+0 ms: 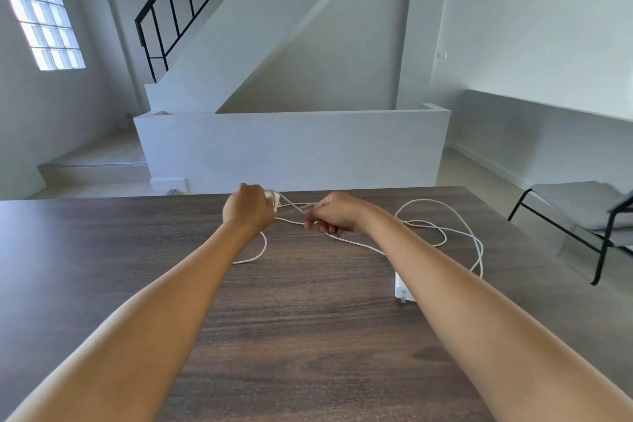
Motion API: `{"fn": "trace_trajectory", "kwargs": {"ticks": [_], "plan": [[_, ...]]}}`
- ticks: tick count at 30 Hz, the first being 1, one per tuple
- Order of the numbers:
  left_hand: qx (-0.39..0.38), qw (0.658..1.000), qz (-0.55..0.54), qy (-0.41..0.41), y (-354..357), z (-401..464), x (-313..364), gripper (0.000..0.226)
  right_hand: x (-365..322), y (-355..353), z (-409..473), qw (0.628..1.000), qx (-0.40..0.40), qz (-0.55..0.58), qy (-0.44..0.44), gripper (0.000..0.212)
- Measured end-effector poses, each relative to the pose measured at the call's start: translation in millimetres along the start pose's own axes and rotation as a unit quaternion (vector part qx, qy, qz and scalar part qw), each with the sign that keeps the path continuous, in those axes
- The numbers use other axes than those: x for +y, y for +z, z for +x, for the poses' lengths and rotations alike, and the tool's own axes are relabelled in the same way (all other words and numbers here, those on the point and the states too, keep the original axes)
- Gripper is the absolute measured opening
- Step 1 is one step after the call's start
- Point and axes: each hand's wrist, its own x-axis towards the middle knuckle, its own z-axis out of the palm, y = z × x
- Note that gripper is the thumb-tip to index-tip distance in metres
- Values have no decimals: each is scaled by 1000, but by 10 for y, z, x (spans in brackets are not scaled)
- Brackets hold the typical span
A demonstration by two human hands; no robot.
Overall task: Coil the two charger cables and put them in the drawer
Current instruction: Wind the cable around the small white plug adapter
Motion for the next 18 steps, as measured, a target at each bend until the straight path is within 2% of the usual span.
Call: {"fn": "trace_trajectory", "kwargs": {"ticks": [2, 4, 7, 9, 11, 14, 16, 18], "plan": [[33, 995, -85, -34, 17, 31, -30, 34, 37, 51, -6, 999, -22, 39, 16, 27], [35, 979, -181, -85, 11, 63, -43, 44, 84, 106, -12, 997, -58, 51, 27, 28], [3, 936, -317, -153, -23, 150, -51, 48, 176, 177, -32, 989, -125, 59, 47, 30], [-7, 876, -435, -206, -102, 182, -30, 41, 241, 233, -37, 987, -145, 60, 45, 32], [-39, 789, -562, -247, -188, 206, 9, 29, 300, 271, -52, 987, -143, 62, 45, 36], [-140, 662, -700, -229, -336, 180, 15, 19, 388, 260, -49, 988, -133, 59, 57, 35], [-235, 628, -720, -180, -391, 131, -25, 19, 449, 222, -35, 991, -109, 48, 61, 35], [-329, 646, -678, -120, -441, 94, -82, 23, 501, 168, -9, 995, -64, 53, 54, 35]]}}
